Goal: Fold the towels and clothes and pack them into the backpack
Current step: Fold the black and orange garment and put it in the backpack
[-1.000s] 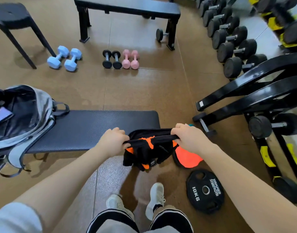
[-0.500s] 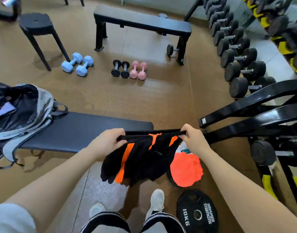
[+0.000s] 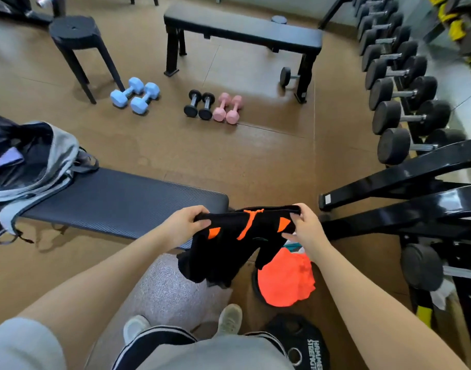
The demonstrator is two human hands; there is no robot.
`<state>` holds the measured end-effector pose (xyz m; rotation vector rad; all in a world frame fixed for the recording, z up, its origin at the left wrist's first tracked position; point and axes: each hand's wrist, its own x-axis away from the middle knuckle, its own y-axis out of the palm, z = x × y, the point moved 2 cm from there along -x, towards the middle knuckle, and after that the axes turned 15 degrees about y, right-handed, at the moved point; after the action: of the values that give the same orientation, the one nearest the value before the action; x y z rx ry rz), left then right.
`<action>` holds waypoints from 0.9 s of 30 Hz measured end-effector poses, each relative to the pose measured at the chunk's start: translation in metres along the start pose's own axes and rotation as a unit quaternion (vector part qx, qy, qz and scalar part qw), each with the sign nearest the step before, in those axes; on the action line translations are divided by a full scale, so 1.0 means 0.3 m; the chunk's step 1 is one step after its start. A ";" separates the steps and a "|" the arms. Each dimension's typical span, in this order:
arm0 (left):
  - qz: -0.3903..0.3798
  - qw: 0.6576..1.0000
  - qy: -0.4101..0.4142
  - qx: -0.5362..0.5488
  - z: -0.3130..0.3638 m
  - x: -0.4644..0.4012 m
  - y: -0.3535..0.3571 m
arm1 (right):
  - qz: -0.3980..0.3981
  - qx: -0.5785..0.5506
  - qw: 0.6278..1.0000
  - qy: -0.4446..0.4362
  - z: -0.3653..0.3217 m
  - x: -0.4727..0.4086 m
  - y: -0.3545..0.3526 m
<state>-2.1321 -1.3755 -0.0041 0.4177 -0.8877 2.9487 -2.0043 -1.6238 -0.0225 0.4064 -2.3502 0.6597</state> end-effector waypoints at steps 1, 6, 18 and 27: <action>-0.005 1.000 0.005 0.017 0.014 -0.014 0.019 | 0.024 0.010 1.000 -0.011 0.005 -0.029 -0.020; 0.087 0.991 0.022 0.099 0.049 -0.073 0.012 | 0.095 0.059 0.989 -0.100 -0.161 -0.144 -0.051; 0.288 0.941 -0.155 0.089 -0.639 -0.062 -0.350 | -0.031 0.166 0.963 -0.210 -0.594 -0.472 0.821; 0.285 0.899 -0.274 0.190 -1.424 -0.032 -0.564 | -0.094 0.335 0.902 -0.257 -0.627 -0.827 1.763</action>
<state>-2.2093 -1.0001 -0.2578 1.2561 -0.4952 3.6340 -1.9599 -1.0552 -0.2492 1.2249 -2.4383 1.4036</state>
